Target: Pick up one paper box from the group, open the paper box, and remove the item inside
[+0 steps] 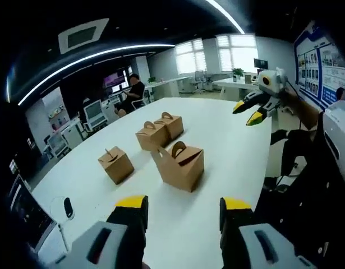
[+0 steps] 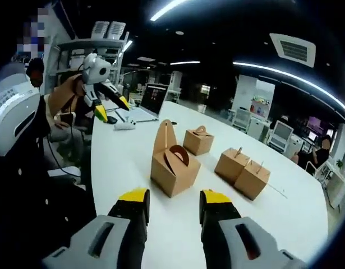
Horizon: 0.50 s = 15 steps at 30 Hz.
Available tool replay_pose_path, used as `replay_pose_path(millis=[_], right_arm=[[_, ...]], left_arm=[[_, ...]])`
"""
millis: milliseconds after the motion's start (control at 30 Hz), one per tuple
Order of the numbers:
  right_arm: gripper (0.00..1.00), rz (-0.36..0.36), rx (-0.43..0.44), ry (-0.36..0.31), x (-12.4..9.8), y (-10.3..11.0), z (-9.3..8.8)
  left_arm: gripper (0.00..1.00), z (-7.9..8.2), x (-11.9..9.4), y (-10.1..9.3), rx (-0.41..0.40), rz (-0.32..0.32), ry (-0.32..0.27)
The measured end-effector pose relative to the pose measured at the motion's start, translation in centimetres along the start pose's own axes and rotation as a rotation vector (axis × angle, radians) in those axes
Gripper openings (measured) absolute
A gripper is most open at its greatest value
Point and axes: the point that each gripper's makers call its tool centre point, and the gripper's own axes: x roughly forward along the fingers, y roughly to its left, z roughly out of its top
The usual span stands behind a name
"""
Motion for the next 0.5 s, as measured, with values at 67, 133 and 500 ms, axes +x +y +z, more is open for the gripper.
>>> replay_pose_path(millis=[67,133,500], right_arm=[[0.34,0.009,-0.006,-0.004,0.4,0.2,0.2],[0.34,0.020,-0.006,-0.015,0.8,0.4,0.5],[0.31,0.065,-0.074,-0.017,3.3,-1.6,2.3]], left_arm=[[0.51,0.6,0.7,-1.0,0.024,-0.036,-0.005],[0.50,1.2,1.4,-2.0,0.019,-0.063,-0.021],[0.43,3.9,7.8,-5.8,-0.343,-0.120,-0.224]])
